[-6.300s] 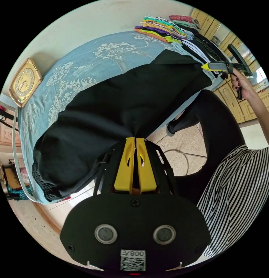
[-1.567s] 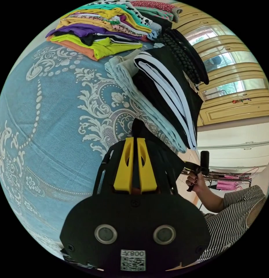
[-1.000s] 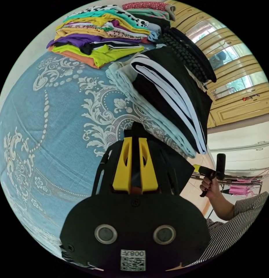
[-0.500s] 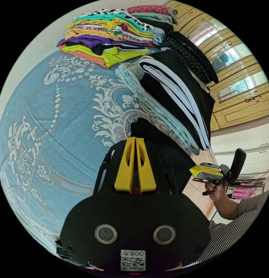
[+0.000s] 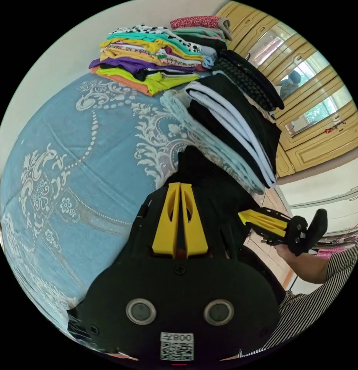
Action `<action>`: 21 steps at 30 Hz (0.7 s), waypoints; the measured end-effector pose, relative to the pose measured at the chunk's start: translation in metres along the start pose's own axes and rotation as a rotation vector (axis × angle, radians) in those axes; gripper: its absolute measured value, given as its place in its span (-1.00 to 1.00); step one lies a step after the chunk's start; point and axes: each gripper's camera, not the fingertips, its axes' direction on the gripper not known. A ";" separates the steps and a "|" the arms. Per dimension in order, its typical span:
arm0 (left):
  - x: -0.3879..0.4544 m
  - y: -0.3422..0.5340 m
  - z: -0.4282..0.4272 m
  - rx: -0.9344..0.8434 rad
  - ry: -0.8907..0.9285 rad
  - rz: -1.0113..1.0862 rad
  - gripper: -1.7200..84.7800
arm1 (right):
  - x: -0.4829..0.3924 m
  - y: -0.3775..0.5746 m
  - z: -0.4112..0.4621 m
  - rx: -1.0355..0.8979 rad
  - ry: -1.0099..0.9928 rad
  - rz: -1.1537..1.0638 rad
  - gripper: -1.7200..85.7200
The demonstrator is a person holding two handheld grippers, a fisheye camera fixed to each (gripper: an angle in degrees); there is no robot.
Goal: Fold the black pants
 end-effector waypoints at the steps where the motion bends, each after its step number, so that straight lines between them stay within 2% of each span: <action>1: -0.006 0.012 0.012 -0.078 -0.028 -0.012 -0.96 | -0.008 -0.007 0.000 -0.011 0.002 -0.005 -0.96; 2: -0.013 0.024 0.025 -0.158 -0.071 -0.021 -0.96 | -0.011 -0.011 0.000 -0.022 0.000 -0.001 -0.96; 5: -0.031 0.055 0.020 -0.103 -0.048 -0.096 -0.96 | -0.026 -0.036 -0.001 -0.107 -0.006 0.017 -0.96; 9: -0.047 0.099 0.007 -0.029 -0.006 -0.124 -0.96 | -0.045 -0.072 -0.026 0.015 -0.060 0.047 -0.96; 14: -0.074 0.188 0.010 -0.062 0.001 -0.170 -0.96 | -0.069 -0.147 -0.012 0.062 -0.097 0.018 -0.96; 17: -0.092 0.242 0.013 -0.079 0.006 -0.231 -0.96 | -0.084 -0.199 0.023 -0.006 -0.108 0.016 -0.96; 19: -0.103 0.272 0.018 -0.096 0.009 -0.257 -0.96 | -0.094 -0.229 0.074 -0.195 -0.072 0.018 -0.96; 21: -0.114 0.298 0.018 -0.062 0.043 -0.291 -0.96 | -0.101 -0.240 0.078 -0.148 -0.057 0.005 -0.96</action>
